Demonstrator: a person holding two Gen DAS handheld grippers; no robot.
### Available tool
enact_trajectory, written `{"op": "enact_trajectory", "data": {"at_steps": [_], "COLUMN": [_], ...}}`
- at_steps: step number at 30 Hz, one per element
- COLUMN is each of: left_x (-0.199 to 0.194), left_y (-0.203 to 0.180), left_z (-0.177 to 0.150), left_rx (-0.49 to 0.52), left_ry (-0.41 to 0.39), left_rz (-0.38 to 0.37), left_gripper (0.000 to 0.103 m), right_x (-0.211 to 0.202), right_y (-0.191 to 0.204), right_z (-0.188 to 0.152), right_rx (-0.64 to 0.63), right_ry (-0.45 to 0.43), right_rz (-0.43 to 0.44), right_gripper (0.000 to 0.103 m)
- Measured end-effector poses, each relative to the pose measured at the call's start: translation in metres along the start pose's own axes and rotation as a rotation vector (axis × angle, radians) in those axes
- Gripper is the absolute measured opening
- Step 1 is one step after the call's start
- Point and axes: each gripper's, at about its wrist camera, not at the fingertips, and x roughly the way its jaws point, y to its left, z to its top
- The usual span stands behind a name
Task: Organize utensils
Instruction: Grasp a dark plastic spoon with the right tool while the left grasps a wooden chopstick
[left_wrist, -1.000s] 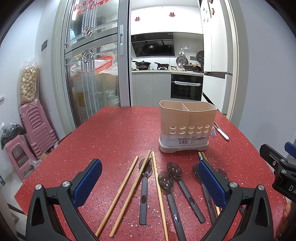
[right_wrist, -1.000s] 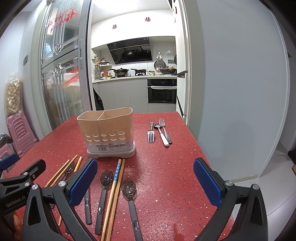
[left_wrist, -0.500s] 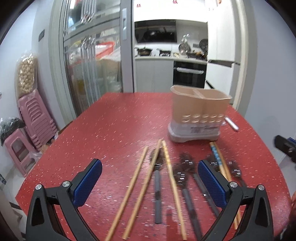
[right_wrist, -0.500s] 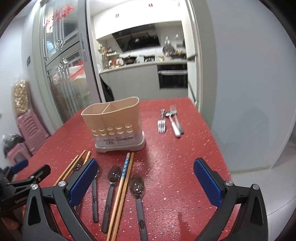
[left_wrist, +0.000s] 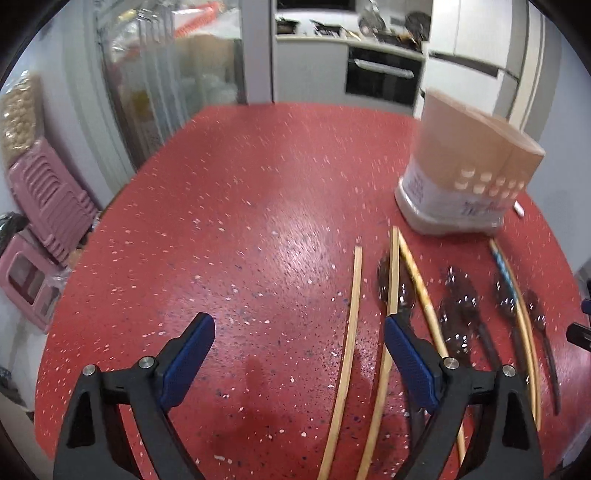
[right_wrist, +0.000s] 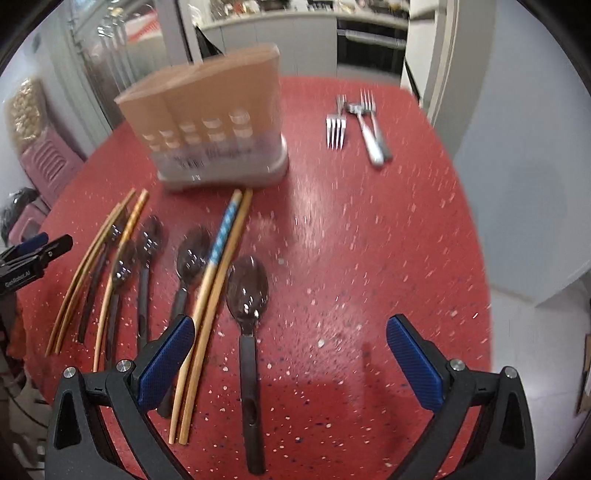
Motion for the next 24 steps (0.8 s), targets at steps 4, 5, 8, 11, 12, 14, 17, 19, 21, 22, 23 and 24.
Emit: {"op": "enact_trajectory", "data": {"at_steps": [4,5,8,11,12,14,17,19,21,22,23,24], "left_x": [0.013,0.015,0.022,0.027,0.030,0.034,0.039,0.040,0.041,0.042,0.043,0.041], "left_y": [-0.007,-0.008,-0.009,-0.012,-0.013,-0.017,-0.022,-0.024,-0.025,-0.027,-0.028,-0.026], "left_z": [0.002,0.002,0.007,0.010,0.011,0.011,0.014,0.016,0.020,0.022,0.025,0.025], "left_rx": [0.061,0.071,0.078,0.096,0.104,0.130,0.163,0.180,0.190,0.190,0.188,0.188], "left_ry": [0.045,0.056,0.086,0.109,0.114,0.133,0.139,0.147,0.161,0.169,0.180,0.189], "left_rz": [-0.002,-0.011,-0.025,-0.021,-0.020,-0.017,-0.010,-0.010,-0.032,-0.048,-0.066,-0.083], "left_gripper": [0.103,0.103,0.103,0.103,0.103,0.103,0.103,0.103,0.099,0.094,0.089,0.086], "right_x": [0.017,0.020,0.028,0.038,0.040,0.046,0.052,0.055,0.056,0.056,0.056,0.055], "right_y": [-0.005,-0.004,-0.002,0.003,0.006,0.011,0.020,0.019,0.019,0.019,0.020,0.019], "right_z": [-0.001,0.000,0.002,0.006,0.009,0.012,0.015,0.018,0.019,0.019,0.020,0.021], "right_rx": [0.010,0.006,-0.008,-0.032,-0.047,-0.075,-0.125,-0.128,-0.130,-0.136,-0.139,-0.140], "right_ry": [0.077,0.090,0.121,0.138,0.143,0.149,0.159,0.174,0.180,0.179,0.180,0.181], "right_rz": [0.006,0.007,0.003,-0.001,-0.004,-0.013,-0.042,-0.032,-0.031,-0.025,-0.026,-0.025], "right_gripper": [0.091,0.089,0.078,0.076,0.076,0.076,0.074,0.071,0.069,0.064,0.060,0.057]}}
